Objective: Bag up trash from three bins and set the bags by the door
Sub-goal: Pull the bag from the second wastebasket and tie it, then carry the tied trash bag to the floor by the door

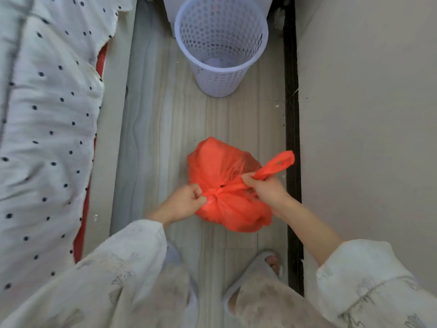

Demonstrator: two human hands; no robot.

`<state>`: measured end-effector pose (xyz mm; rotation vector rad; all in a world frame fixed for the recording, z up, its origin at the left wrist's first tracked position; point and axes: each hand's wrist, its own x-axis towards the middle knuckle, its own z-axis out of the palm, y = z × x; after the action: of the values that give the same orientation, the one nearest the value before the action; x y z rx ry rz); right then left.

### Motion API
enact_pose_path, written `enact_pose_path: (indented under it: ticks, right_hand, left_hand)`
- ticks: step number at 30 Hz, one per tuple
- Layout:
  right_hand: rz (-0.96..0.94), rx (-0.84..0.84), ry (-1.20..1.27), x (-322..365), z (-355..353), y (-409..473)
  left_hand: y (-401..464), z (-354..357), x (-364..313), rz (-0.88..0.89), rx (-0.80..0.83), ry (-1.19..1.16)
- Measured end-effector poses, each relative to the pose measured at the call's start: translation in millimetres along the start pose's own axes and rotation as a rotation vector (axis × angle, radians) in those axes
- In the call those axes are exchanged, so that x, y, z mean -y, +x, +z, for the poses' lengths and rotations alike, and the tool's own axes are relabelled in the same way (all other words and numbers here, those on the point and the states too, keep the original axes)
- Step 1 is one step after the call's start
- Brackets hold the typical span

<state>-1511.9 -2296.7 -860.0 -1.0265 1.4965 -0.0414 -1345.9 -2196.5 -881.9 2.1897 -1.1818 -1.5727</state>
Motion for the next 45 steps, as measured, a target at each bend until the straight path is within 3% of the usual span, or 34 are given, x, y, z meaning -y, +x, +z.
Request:
enact_pose_path:
  ticks: [6,13,18,21,24,28,36,45]
  right_hand:
    - [0.029,0.155,-0.113,80.8,6.8,-127.7]
    - [-0.092,0.299,-0.485,180.7,22.0,-274.5]
    - [-0.342,0.335,-0.877,238.9,48.2,-352.6]
    - [-0.547,0.428,-1.151,266.7,56.8,-390.5]
    - [-0.668,0.484,-1.268,286.9,61.5,-419.3]
    - [-0.759,0.624,-1.276,294.3,71.0,-460.5]
    - [-0.869,0.972,-1.434,264.4,135.5,-570.4]
    - [-0.925,1.413,-1.662,114.0,215.3,-739.2]
  left_hand:
    - [-118.6,-31.9,-38.2,-0.13,-0.05,-0.215]
    - [-268.9,-105.2,-73.5,-0.189,-0.09,-0.372]
    - [-360.3,-149.9,-90.6,-0.198,-0.25,-0.51]
    - [-410.7,-171.3,-107.6,-0.219,-0.447,-0.645]
    - [-461.3,-178.9,-122.4,-0.218,-0.669,-0.767]
    - [-527.5,-158.0,-128.5,-0.309,-0.873,-0.896]
    - [-671.9,-66.5,-101.3,-0.508,-1.133,-1.168]
    - [-839.5,108.5,-59.8,-0.676,-1.556,-1.441]
